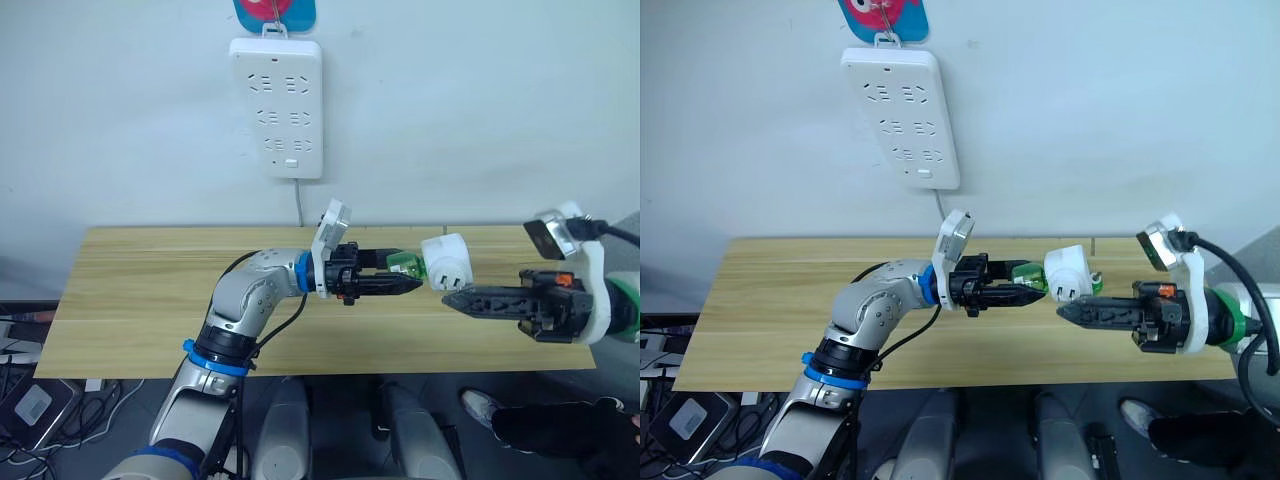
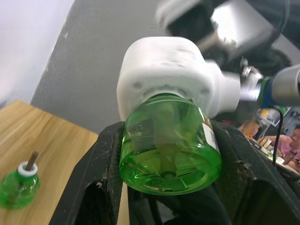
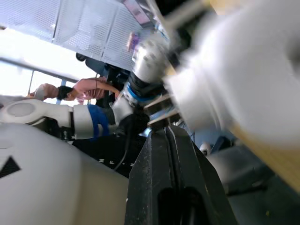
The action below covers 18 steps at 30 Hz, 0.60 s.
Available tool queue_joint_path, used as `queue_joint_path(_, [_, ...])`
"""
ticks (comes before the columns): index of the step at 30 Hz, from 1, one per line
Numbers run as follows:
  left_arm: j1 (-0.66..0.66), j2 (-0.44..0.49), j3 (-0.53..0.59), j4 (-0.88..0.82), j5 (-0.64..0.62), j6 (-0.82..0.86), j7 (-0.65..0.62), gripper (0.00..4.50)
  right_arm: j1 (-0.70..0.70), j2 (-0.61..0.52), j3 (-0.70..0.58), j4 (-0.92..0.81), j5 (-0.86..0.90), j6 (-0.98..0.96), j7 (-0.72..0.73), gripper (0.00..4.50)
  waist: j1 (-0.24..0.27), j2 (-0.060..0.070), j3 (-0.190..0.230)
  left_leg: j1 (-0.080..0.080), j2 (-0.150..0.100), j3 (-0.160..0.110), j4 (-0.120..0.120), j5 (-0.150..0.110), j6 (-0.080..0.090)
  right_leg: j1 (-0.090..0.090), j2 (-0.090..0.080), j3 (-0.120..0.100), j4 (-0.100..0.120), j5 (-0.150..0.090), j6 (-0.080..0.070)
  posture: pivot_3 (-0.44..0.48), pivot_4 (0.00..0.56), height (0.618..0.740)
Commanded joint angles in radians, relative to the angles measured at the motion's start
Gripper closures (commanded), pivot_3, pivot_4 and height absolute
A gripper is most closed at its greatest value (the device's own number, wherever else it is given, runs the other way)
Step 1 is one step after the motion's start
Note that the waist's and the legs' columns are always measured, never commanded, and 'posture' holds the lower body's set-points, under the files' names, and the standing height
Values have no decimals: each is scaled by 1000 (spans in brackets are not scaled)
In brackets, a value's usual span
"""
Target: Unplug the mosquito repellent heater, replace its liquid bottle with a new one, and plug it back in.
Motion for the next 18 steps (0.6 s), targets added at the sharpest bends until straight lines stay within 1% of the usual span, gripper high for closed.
queue_joint_path(1, [3,0,-18,-31,10,-36,-25,2252,-115,4,30,39,26,-4,9,4476,2,0,0,0,0,0,0,0,0,0,0,0,0,0,0,217,324,740])
queue_joint_path(3, [3,3,-28,-28,20,-50,-35,2252,-210,44,62,80,26,-7,-44,4476,0,0,0,0,0,0,0,0,0,0,0,0,0,0,0,213,320,740])
queue_joint_path(7, [7,6,-40,-34,23,-58,-49,2252,-334,144,106,139,26,-61,-305,4476,3,0,0,-1,1,0,-1,0,0,-1,0,-1,0,0,0,211,315,740])
queue_joint_path(8, [8,7,-42,-39,20,-53,-53,2252,-348,141,127,151,15,-74,-377,4476,3,0,0,-1,1,0,0,0,0,-1,0,0,0,0,0,211,315,740])
queue_joint_path(10, [10,9,-43,-45,16,-49,-57,2252,-352,131,141,153,-70,-73,-437,4476,6,0,0,-2,0,0,-1,0,0,-1,0,0,0,1,-1,211,315,740])
queue_joint_path(12, [13,12,-40,-43,16,-49,-59,2252,-345,140,119,190,-124,-99,-502,4476,9,0,0,-3,0,-1,0,0,0,-2,-1,-1,0,1,-1,220,315,740])
queue_joint_path(13, [14,14,-39,-43,16,-49,-59,2252,-344,146,108,203,-131,-107,-522,4476,10,0,0,-3,-1,-1,0,0,0,-2,-1,-2,-1,1,-1,220,315,740])
queue_joint_path(14, [17,17,-36,-45,13,-44,-58,2252,-343,135,88,213,-105,-96,-511,4476,9,0,0,-3,-1,-1,0,0,0,-2,-2,-2,-1,1,-2,224,319,740])
queue_joint_path(17, [29,31,-31,-56,5,-35,-61,2252,-315,72,45,214,-30,-24,-434,4476,9,0,0,-4,-3,-1,-1,0,0,-2,-4,-2,0,3,-5,224,319,740])
queue_joint_path(18, [31,35,-29,-58,3,-33,-62,2252,-284,32,26,207,-5,28,-372,4476,8,0,0,-4,-3,-1,-1,0,0,-3,-4,-2,-1,3,-5,224,322,740])
